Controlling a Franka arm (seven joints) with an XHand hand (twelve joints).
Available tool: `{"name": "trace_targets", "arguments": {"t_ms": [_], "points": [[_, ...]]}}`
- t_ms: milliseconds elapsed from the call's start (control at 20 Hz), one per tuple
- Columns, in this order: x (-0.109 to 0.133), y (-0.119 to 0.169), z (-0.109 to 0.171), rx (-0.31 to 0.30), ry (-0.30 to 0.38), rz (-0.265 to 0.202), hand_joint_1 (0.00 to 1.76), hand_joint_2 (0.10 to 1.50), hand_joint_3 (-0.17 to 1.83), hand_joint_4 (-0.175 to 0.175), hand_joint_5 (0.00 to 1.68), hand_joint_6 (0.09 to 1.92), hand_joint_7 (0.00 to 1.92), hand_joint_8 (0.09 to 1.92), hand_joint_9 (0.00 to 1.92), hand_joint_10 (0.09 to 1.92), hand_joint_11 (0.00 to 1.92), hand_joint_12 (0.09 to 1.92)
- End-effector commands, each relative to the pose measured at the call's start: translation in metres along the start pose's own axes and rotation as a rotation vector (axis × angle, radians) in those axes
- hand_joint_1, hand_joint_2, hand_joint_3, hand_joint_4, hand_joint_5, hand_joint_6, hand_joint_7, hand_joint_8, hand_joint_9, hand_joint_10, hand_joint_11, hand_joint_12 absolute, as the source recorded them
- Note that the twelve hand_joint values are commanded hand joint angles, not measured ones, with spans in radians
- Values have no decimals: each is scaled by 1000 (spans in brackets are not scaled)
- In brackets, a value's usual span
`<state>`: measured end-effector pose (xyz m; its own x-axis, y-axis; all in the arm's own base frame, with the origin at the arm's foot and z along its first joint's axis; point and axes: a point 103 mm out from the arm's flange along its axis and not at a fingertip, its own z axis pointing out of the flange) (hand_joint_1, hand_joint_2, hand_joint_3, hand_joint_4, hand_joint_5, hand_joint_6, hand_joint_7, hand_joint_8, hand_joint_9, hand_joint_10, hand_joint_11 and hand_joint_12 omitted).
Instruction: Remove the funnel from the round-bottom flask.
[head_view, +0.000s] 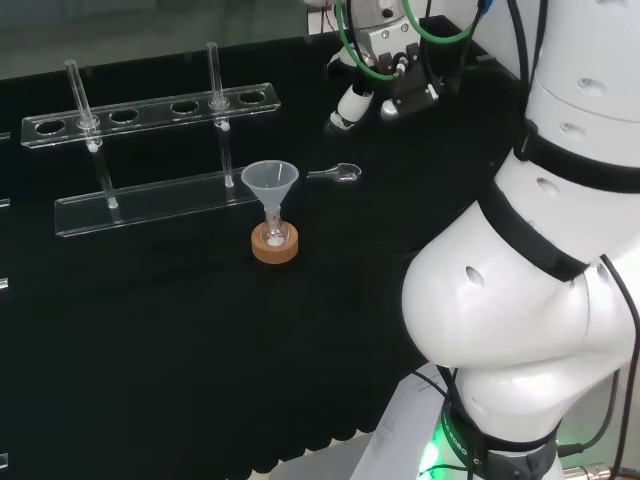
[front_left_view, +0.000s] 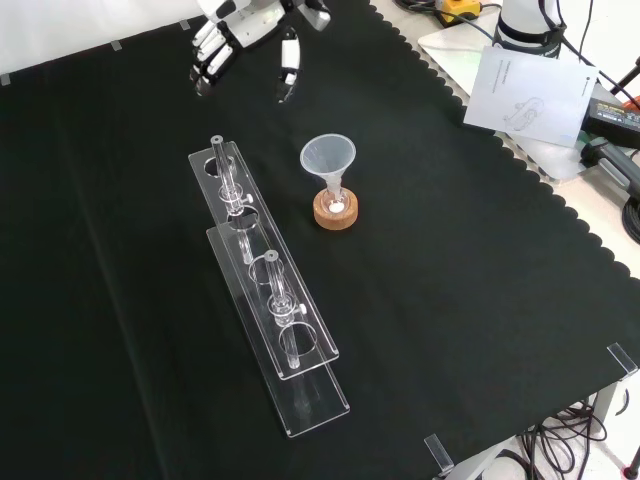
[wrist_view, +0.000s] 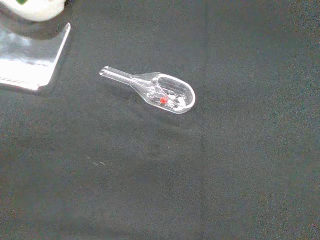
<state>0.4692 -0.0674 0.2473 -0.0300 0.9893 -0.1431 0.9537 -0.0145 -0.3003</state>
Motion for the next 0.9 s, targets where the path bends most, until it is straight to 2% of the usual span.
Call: {"name": "trace_targets", "arguments": {"t_ms": [50, 150, 400, 900], "points": [[28, -34, -15, -5, 12, 9, 687, 639, 350, -6, 306, 87, 131, 619, 376, 649, 249, 1365], [40, -47, -21, -4, 15, 10, 683, 640, 350, -9, 295, 87, 137, 621, 383, 653, 260, 1377], [71, -68, -27, 40, 24, 5, 673, 645, 345, -11, 277, 87, 119, 616, 372, 660, 252, 1410], [117, -92, -22, 93, 36, -18, 641, 656, 327, -18, 216, 87, 81, 620, 304, 702, 218, 1452]]}}
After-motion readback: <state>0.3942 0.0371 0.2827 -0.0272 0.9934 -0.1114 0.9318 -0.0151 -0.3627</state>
